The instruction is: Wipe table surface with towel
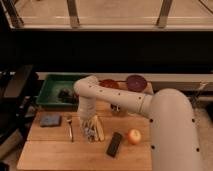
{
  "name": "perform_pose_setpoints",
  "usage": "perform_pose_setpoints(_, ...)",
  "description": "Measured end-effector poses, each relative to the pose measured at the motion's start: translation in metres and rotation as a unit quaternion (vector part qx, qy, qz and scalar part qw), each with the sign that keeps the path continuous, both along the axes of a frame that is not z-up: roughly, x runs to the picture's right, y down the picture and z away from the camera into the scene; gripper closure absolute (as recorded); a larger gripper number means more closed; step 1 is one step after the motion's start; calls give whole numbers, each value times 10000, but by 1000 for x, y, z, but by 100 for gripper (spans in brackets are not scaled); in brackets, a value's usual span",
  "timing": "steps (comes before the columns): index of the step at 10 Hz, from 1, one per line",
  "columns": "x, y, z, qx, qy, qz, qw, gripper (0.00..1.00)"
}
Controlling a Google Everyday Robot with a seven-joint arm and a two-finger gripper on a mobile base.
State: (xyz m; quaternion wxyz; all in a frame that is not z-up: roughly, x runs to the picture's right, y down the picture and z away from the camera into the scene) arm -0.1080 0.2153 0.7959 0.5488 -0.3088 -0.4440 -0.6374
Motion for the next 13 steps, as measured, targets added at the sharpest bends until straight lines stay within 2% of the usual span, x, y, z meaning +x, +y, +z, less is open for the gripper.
perform_pose_setpoints(2,-15,3,7,-41,-126,-94,9999,92)
perform_pose_setpoints(4,-20,19,7,-115,-217,-111,9996,92)
perform_pose_setpoints(7,-5,47,-10,-224,-127,59,9997,92)
perform_pose_setpoints(9,20,58,-25,-235,53,173,9996,92)
perform_pose_setpoints(11,44,50,-36,-138,280,237,9992,92)
perform_pose_setpoints(13,49,29,-31,-20,441,223,9988,92)
